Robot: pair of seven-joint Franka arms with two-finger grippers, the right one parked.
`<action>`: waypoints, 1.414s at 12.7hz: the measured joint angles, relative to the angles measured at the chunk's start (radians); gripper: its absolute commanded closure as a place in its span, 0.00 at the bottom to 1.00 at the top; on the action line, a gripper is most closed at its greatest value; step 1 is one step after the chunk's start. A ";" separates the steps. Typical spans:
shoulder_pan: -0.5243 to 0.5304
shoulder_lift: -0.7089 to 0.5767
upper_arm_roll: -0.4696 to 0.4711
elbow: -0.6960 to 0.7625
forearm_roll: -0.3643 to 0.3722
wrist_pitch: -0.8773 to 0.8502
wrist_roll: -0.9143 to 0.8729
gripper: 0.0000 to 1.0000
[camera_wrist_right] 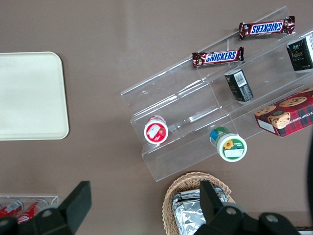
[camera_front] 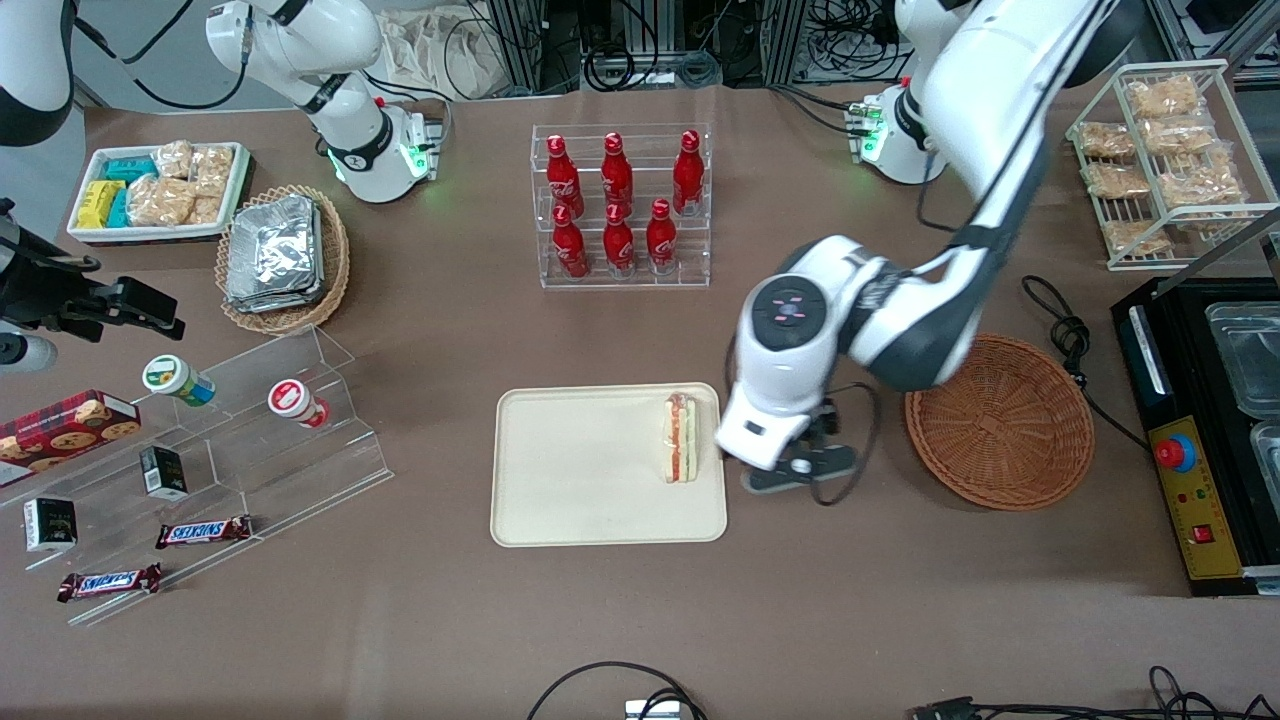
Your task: Place sandwich from basket to tray
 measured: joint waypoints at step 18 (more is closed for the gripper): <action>0.264 -0.293 0.140 -0.052 -0.266 -0.187 0.569 0.00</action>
